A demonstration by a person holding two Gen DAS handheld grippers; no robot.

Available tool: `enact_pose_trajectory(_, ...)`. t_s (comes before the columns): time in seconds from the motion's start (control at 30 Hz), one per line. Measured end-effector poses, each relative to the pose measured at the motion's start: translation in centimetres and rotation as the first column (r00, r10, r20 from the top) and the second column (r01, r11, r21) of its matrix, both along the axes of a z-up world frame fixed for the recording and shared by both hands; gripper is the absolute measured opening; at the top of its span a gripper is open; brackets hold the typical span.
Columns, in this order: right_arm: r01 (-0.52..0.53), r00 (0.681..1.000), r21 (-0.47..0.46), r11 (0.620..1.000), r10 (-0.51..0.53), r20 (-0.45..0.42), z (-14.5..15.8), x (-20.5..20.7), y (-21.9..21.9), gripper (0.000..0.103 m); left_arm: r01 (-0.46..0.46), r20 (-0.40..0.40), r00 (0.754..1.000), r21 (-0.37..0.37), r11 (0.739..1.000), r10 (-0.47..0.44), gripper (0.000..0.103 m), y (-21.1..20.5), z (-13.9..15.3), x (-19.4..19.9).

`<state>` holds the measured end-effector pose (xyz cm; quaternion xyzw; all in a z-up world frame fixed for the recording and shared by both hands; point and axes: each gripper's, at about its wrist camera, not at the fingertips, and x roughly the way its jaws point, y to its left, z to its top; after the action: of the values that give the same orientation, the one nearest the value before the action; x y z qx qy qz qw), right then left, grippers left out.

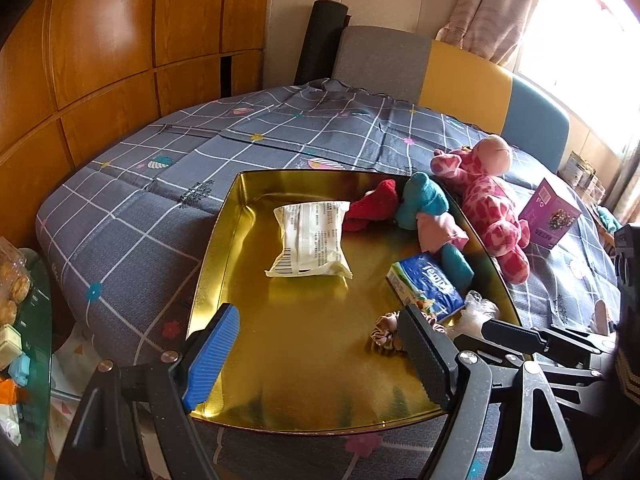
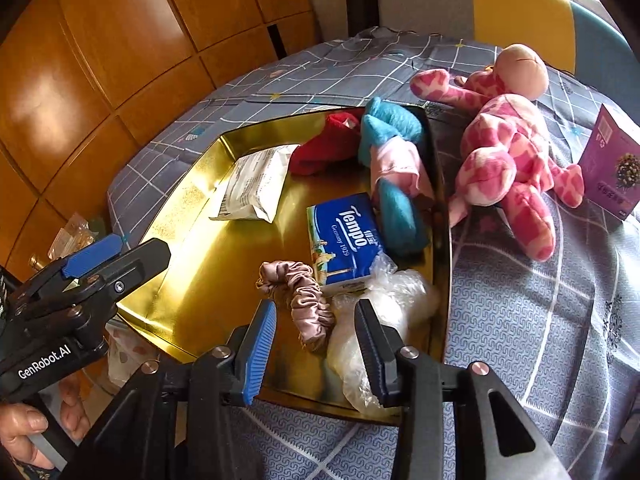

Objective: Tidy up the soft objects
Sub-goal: 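Carry the pink scrunchie into the gold tray and release it with the right gripper, then grasp the white knit glove with the left gripper while the right reaches the sponge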

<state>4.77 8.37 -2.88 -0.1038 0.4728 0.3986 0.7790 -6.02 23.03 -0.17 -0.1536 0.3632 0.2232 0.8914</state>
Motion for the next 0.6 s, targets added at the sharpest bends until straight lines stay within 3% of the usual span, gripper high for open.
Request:
enact_pose_trajectory(0.33,0.036,0.998,0.016,0.999,-0.037,0.055,1.3,-0.3,-1.7,0.041,0.025,0.004,1.0,0.005,1.0,-0.025,0.082,-0.9,0.3,0.2)
enact_pose_trajectory(0.6,0.118,0.987,0.025,0.993,-0.121,0.111,2.8,0.4,-6.0,0.041,0.101,0.005,0.995,0.023,0.995,-0.101,0.082,-2.9,1.1,1.4)
